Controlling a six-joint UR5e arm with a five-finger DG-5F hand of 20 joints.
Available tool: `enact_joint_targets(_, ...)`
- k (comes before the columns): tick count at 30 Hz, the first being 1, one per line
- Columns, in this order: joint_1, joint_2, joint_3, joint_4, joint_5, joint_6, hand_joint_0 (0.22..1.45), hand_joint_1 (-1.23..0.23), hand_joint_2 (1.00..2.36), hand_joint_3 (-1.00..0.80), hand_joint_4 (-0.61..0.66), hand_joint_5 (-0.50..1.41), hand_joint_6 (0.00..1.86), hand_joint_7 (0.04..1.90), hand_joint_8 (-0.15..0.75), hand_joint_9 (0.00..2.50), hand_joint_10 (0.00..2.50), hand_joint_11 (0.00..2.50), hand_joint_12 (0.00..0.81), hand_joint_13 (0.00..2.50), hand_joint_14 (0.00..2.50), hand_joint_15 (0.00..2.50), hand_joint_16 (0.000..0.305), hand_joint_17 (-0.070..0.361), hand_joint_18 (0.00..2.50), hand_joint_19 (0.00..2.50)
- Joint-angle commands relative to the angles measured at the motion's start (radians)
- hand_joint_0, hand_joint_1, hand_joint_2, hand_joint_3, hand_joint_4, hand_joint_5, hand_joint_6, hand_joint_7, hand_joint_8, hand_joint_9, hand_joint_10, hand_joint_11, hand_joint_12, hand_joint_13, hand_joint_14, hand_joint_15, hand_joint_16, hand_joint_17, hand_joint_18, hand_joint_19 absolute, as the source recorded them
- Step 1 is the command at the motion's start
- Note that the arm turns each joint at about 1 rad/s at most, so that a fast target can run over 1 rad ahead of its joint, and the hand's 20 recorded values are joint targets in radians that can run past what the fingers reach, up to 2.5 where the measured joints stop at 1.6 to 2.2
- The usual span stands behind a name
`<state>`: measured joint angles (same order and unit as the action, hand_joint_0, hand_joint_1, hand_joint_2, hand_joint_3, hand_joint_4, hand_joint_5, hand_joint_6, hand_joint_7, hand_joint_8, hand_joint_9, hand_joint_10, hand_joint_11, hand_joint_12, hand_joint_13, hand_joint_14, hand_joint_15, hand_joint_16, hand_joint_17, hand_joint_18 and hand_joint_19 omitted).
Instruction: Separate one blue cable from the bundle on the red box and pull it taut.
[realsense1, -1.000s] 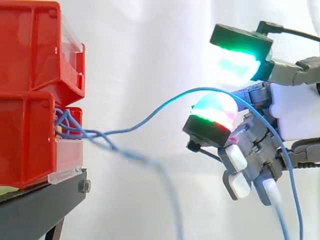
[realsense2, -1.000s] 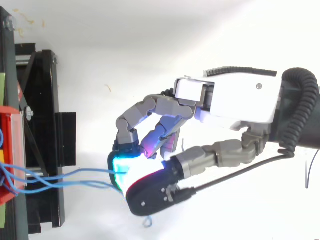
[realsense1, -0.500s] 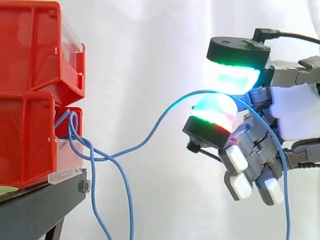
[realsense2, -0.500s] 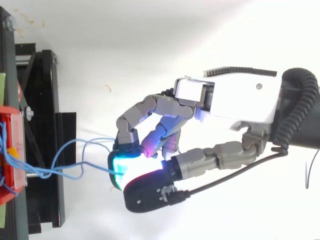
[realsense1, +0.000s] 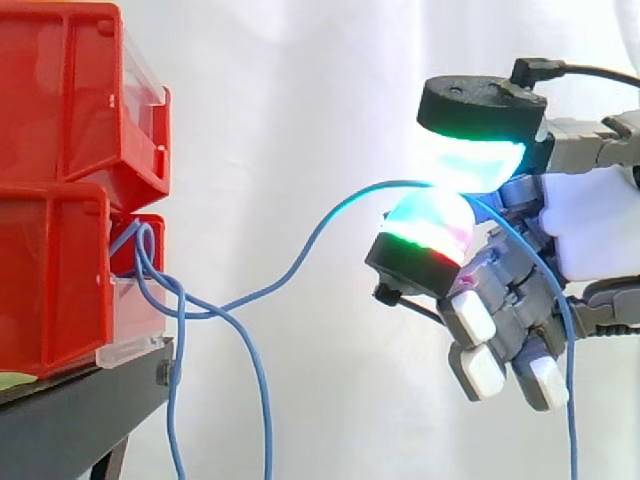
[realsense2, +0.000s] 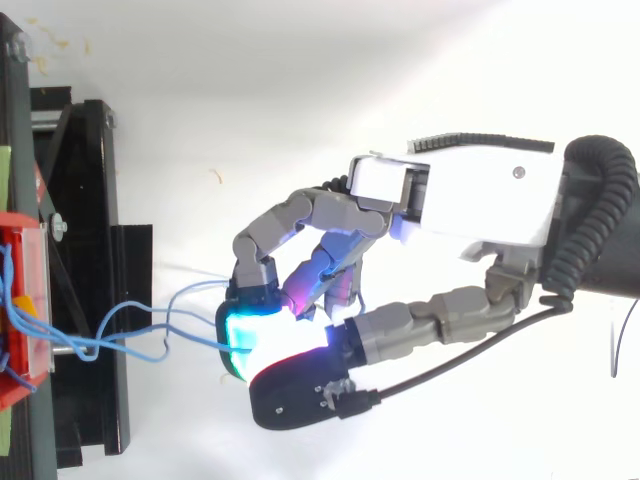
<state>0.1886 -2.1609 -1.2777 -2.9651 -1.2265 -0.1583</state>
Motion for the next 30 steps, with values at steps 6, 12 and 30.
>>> enact_joint_targets(6, 0.000, 0.000, 0.000, -0.018, 0.001, 0.000, 0.61, -0.81, 1.01, 0.07, 0.00, -0.13, 0.90, 1.17, 0.407, 0.99, 0.01, 0.60, 0.427, 0.99, 0.01, 0.47, 0.055, 0.123, 1.11, 0.45)
enact_joint_targets(12, -0.002, 0.001, 0.000, -0.077, -0.005, -0.003, 0.62, -0.81, 1.01, 0.10, -0.01, -0.13, 0.90, 1.19, 0.414, 1.01, 0.01, 0.59, 0.436, 0.99, 0.01, 0.46, 0.055, 0.124, 1.10, 0.43)
enact_joint_targets(30, -0.008, 0.099, -0.170, -0.020, 0.010, -0.032, 0.62, -0.81, 1.00, 0.11, -0.03, -0.12, 0.90, 1.20, 0.421, 1.05, 0.01, 0.61, 0.437, 0.98, 0.01, 0.44, 0.056, 0.126, 1.08, 0.42)
